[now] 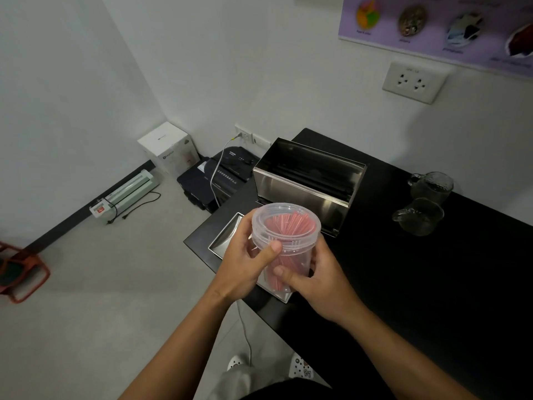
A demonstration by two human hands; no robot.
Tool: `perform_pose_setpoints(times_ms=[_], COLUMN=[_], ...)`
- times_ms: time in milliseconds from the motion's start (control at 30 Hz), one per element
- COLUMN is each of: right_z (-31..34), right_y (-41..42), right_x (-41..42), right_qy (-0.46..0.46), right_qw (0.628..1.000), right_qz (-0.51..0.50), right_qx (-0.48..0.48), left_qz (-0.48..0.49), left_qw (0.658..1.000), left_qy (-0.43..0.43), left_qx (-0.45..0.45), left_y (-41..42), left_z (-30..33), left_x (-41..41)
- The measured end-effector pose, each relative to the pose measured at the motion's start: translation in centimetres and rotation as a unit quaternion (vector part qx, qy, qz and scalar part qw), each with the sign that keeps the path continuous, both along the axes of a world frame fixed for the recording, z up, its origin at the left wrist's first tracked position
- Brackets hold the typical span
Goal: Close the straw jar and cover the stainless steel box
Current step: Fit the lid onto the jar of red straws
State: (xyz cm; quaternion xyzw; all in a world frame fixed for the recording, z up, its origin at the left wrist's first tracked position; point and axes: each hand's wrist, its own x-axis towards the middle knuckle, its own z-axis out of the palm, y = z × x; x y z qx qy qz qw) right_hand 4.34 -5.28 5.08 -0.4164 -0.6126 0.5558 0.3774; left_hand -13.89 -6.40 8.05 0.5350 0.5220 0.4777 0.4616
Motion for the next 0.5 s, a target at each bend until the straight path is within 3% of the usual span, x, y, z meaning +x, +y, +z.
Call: perform_pose_setpoints(times_ms=[167, 300, 400, 500], right_z=[0.2, 1.1, 1.8, 2.5], right_y=[0.6, 0.9, 1.3, 1.8], right_x=[0.8, 0.5, 0.2, 0.5], right_qy=[-0.005, 0.01, 0.002, -0.046], right_qw=[1.0, 0.998, 0.997, 0.995], right_qz=[0.025, 0.053, 0.065, 0.074], right_qx=[-0.001, 0.012, 0.029, 0.043], left_qz=[-0.049, -0.127, -0.157, -0.163], left_qw=[0.991, 0.956, 0.938, 0.935], left_qy=[0.125, 0.245, 0.287, 0.306], left_qx=[-0.005, 0.095, 0.116, 0.077], left_y=[0.5, 1.5, 2.0, 2.1], left_z=[1.3, 3.7, 4.7, 4.9], left_x=[-1.9, -3.0, -3.0, -3.4])
